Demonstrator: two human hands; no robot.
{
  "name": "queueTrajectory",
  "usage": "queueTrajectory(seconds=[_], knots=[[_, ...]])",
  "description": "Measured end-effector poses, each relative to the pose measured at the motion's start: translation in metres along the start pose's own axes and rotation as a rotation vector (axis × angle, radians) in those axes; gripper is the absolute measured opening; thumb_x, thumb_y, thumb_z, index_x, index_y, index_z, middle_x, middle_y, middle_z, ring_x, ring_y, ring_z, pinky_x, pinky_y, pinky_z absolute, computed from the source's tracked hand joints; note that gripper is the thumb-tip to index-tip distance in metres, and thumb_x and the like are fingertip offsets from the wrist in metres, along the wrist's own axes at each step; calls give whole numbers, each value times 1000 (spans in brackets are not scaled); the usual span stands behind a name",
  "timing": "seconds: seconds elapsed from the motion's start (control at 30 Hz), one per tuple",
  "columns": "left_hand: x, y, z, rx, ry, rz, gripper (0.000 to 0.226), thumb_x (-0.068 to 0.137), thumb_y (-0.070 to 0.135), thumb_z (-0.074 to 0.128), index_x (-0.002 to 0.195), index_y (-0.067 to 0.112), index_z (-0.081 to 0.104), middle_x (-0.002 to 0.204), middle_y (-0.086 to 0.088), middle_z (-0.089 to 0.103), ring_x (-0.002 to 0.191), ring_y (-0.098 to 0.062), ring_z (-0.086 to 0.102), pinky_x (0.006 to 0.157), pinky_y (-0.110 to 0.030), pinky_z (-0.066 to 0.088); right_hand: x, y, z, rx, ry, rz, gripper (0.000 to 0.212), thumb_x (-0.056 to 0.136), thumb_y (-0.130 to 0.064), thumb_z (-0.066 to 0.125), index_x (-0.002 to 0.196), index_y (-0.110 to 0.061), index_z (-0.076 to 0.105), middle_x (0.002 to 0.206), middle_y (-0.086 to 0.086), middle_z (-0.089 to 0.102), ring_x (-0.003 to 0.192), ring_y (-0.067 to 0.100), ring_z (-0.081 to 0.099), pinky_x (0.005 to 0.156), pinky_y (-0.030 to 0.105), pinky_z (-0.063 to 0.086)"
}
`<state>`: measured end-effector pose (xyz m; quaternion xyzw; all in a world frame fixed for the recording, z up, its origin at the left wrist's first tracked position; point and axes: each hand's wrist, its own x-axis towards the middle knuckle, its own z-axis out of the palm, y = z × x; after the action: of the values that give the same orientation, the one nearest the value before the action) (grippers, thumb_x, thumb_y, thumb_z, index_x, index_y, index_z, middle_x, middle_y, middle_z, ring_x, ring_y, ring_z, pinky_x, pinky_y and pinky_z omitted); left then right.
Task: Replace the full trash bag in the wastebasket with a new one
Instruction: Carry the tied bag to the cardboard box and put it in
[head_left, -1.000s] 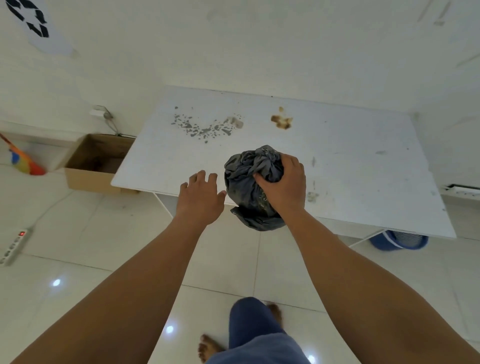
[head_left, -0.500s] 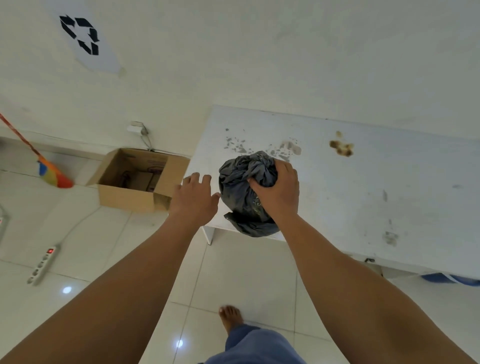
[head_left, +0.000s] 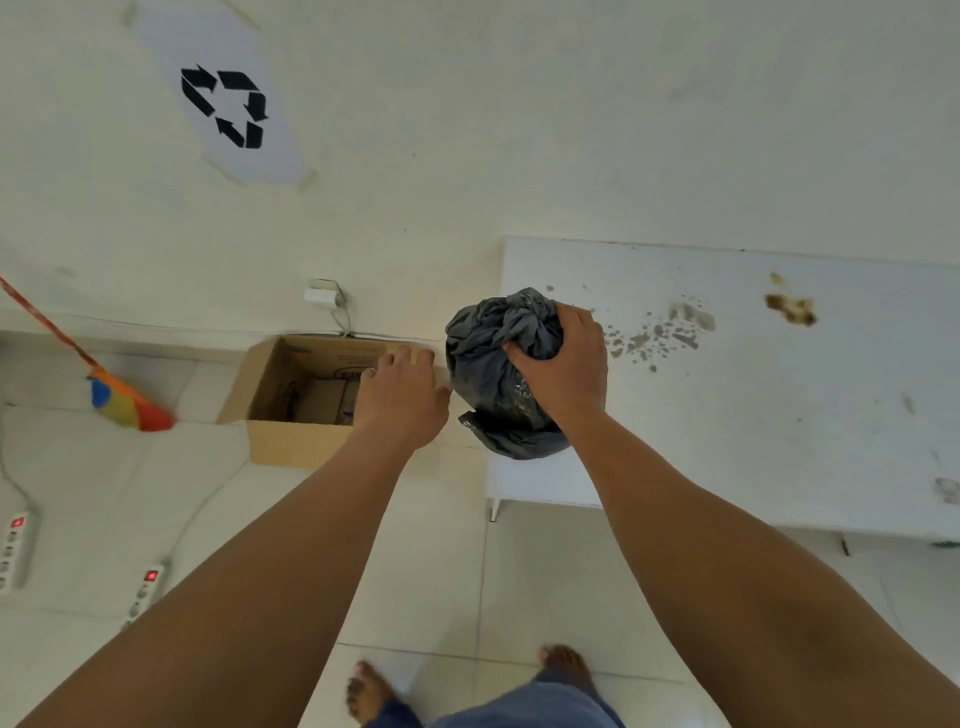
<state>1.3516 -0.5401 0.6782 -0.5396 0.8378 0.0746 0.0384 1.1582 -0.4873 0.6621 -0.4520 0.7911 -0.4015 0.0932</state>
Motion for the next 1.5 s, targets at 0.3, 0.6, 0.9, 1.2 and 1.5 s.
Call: queueTrajectory(seconds=[0.3,0.6,0.9,1.2,1.5], knots=[[26,-153,-19,20,-38,125,41,99,43,45,130,17,47,136,-10,50,125,-31,49,100,-46,42,-21,-120,108,-6,77,80,65,76,-52,77,128,-20,56,125,-2,58,118,22,50,100,42,46],[98,-280,-21,17,-24,87,42,97,45,45,128,18,52,129,-8,54,121,-30,52,98,-46,43,10,-174,225,-21,51,128,64,75,-53,77,126,-21,56,124,-4,57,117,20,50,99,41,47],[181,-392,-23,14,-62,74,47,100,46,43,136,16,49,133,-12,52,122,-33,51,98,-48,43,52,-218,336,-68,-12,215,66,77,-55,75,129,-20,54,127,-2,55,118,21,48,98,39,45],[262,-467,14,69,-137,201,48,100,47,42,136,16,49,133,-12,53,121,-33,52,97,-47,44,69,-229,433,-90,67,306,63,76,-53,76,125,-18,55,124,-1,56,115,21,49,97,39,47],[310,-502,119,85,-209,167,49,100,48,41,134,14,48,138,-13,50,126,-34,49,99,-48,43,78,-167,543,-98,33,331,67,74,-56,76,127,-22,54,122,-1,52,114,20,50,96,34,47]])
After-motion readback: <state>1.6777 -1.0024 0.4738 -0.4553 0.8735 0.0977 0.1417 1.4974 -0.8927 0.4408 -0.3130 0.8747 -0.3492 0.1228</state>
